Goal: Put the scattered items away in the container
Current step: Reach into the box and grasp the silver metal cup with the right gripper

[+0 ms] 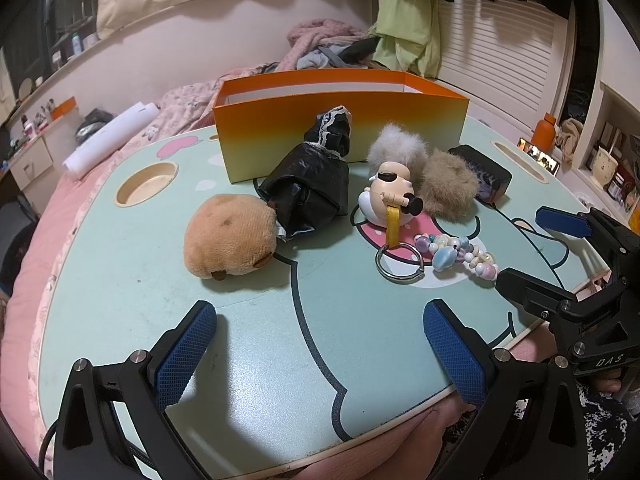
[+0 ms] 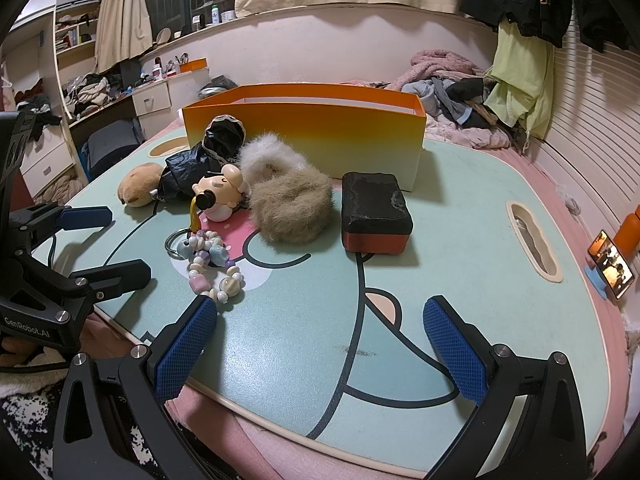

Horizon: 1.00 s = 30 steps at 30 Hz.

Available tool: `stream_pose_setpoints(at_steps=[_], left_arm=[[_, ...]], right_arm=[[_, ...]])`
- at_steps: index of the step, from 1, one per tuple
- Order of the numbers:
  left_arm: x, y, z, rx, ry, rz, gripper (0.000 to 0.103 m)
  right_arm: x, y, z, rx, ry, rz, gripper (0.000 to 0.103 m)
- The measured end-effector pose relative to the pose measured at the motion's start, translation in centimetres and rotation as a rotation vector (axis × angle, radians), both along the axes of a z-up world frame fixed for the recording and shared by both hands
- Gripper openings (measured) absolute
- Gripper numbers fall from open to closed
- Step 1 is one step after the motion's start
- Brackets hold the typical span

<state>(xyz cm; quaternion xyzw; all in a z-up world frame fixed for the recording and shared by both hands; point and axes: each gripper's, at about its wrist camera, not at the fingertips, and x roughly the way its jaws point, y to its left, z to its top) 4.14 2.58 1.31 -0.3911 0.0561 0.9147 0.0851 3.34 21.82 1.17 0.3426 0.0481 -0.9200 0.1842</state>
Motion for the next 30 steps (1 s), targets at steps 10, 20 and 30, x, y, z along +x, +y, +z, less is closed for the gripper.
stream_pose_setpoints(at_steps=[10,20,30], left_arm=[[0.1,0.4,0.2,0.003,0.004,0.0,0.103],[0.1,0.4,0.2,0.004,0.007,0.0,0.103],[0.1,0.4,0.3,0.005,0.011,0.001,0.103]], right_arm=[[-1.8,1.7,3.9,-0.081,-0.006,-0.035,0.103],[-8.7,-3.0,10.9,-0.038,0.064,-0.065,0.103],[-11.1,-6.8,7.9,0.04,0.036,-0.064,0.103]])
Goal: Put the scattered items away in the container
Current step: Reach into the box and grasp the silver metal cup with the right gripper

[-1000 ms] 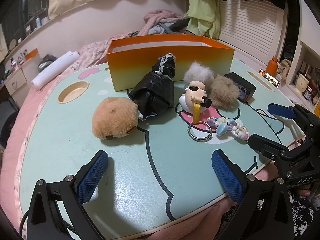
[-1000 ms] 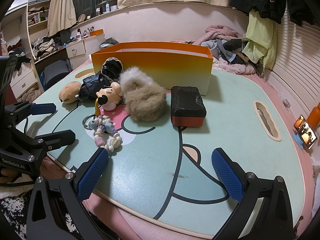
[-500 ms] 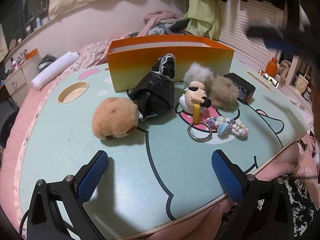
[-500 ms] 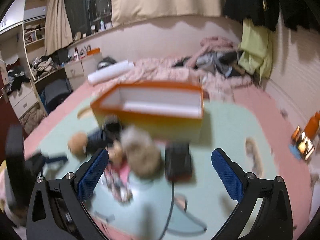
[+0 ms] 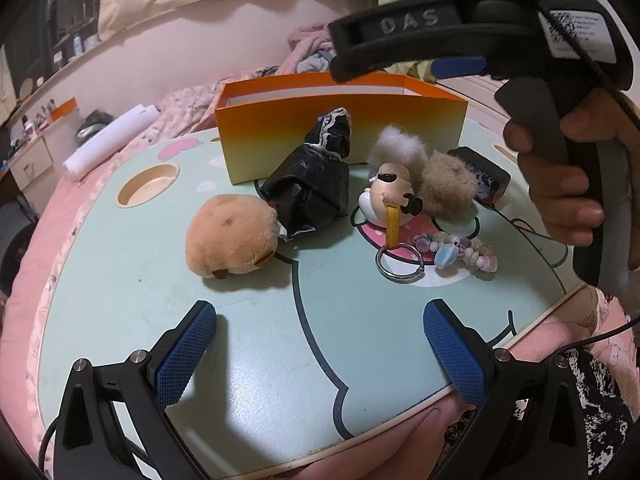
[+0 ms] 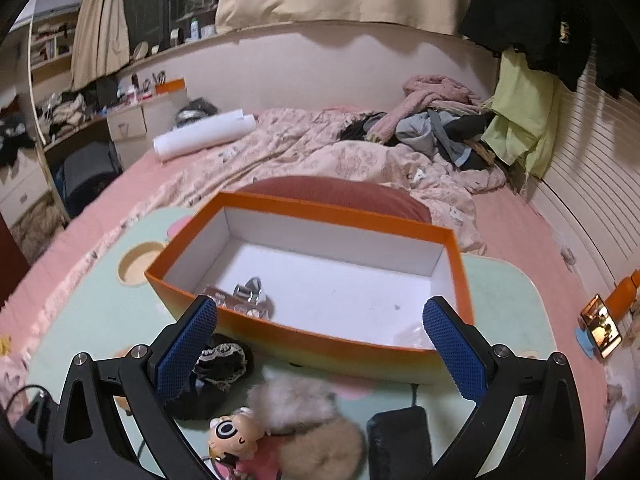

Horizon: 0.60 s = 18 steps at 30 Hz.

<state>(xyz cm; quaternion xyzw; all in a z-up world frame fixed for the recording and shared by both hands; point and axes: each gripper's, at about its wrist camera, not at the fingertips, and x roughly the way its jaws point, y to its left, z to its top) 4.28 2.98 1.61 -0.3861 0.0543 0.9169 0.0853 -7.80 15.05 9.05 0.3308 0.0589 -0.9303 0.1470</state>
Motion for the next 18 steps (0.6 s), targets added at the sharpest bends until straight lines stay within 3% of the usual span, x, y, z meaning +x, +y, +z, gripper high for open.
stream_pose_setpoints(at_steps=[10,14,18], left_arm=[[0.1,-0.1,0.0,0.001,0.0,0.0,0.103],[0.1,-0.1,0.0,0.001,0.001,0.0,0.103],[0.1,0.0,0.0,0.001,0.001,0.0,0.103]], right_arm=[[-0.4,-1.0,-0.6,0.04,-0.015,0.018,0.103],[-1.1,-1.2,0.3,0.012,-0.036,0.055,0.103],[-4.1,-1.0,1.5,-0.132,-0.191,0.118,0.087]])
